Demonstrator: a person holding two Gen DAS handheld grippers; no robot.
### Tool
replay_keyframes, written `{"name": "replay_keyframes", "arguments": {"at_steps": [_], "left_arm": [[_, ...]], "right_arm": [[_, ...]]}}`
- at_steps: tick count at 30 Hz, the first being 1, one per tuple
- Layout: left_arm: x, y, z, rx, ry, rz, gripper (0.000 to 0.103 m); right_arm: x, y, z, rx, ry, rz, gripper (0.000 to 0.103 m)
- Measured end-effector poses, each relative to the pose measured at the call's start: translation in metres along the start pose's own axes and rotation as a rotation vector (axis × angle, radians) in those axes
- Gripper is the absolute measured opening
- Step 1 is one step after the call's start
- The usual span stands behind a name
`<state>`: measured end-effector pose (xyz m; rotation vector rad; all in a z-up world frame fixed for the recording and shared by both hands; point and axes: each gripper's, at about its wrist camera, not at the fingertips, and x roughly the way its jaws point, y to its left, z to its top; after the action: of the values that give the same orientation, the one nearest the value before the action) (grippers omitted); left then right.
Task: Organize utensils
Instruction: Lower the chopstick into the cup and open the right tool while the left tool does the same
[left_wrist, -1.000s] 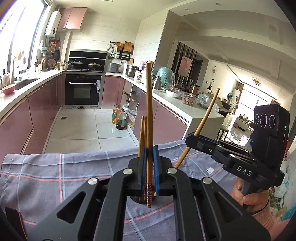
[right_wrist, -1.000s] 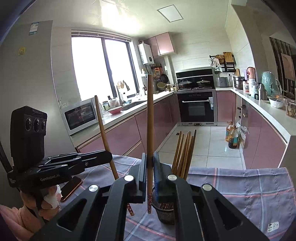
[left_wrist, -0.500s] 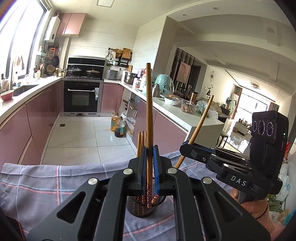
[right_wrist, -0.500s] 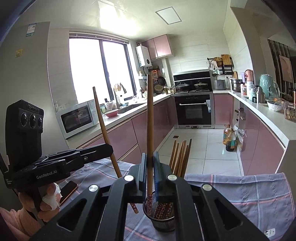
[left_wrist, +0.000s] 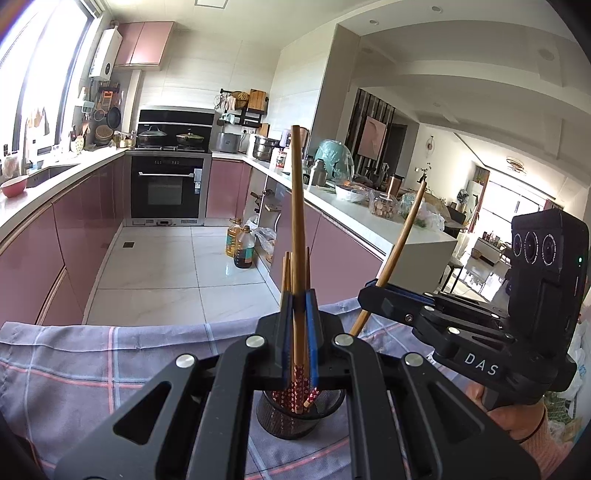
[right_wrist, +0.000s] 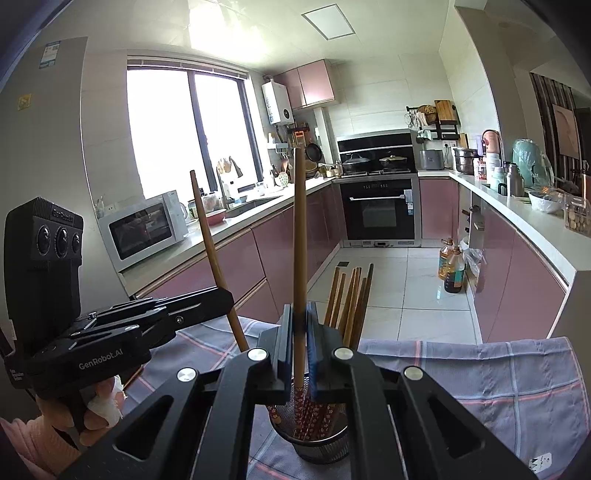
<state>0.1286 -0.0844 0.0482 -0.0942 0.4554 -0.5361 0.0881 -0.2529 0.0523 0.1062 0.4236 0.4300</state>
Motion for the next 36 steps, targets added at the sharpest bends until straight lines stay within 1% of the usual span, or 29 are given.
{"name": "replay_keyframes", "arguments": {"at_steps": [25,31,36], "left_arm": [[0.016,0.003,0.0,-0.006,0.072,0.001,0.008],[0.025,0.001,-0.01,0.009,0.12,0.002,0.008],[0.039,0.005,-0.017,0.015,0.17,0.003,0.008]], "right_arm": [[0.016,-0.002,-0.009,-0.004,0.056,-0.023,0.006],[0.028,-0.004,-0.02,-0.008,0.092,-0.042,0.006],[0.044,-0.009,-0.03,0.009,0.144,-0.036,0.006]]}}
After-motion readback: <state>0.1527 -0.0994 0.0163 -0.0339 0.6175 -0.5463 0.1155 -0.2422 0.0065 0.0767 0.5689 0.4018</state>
